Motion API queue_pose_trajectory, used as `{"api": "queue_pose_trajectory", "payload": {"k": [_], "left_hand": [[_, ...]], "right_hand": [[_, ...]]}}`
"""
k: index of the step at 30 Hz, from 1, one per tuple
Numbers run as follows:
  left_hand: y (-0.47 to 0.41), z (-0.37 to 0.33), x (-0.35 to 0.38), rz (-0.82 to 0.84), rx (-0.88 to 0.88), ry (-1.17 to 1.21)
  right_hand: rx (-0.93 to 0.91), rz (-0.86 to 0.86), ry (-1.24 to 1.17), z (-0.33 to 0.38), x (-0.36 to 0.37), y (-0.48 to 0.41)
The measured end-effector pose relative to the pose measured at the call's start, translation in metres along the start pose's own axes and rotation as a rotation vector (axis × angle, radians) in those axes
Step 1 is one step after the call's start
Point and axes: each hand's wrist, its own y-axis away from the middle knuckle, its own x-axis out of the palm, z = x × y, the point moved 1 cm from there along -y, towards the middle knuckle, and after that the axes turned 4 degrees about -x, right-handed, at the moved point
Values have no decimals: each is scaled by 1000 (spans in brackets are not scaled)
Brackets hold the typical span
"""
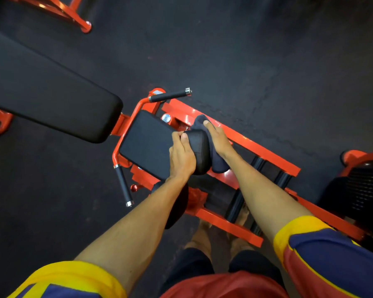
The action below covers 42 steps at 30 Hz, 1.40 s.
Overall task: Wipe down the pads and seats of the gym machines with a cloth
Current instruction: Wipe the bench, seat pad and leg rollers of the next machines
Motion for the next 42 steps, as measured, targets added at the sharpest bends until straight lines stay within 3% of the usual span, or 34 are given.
{"api": "queue_pose_trajectory", "payload": {"k": [5,10,16,18,21,25,28,34,38,42], "left_hand": [[-3,4,0,4,46,67],[-22,11,1,112,166,98],[-20,12,0,197,20,332],[-16,11,0,200,-32,391],[-15,8,2,207,-102,459],[-18,18,1,252,-246,574],[-9,24,1,274,-326,614],[-7,22,2,253,-283,632],[-9,27,-1,277,-298,642],[-8,25,-6,330,-346,695]], "right_hand": [[233,-166,-128,-2,10,3],[19,-370,-252,-2,26,47],[252,-357,-371,-30,28,44],[237,-367,-353,-20,30,46],[66,-426,-239,10,41,75],[-190,-403,353,27,66,119],[-196,-380,579,33,64,105],[-154,-321,697,56,52,65],[-261,-407,613,18,62,111],[-281,-352,499,-25,57,160]]}}
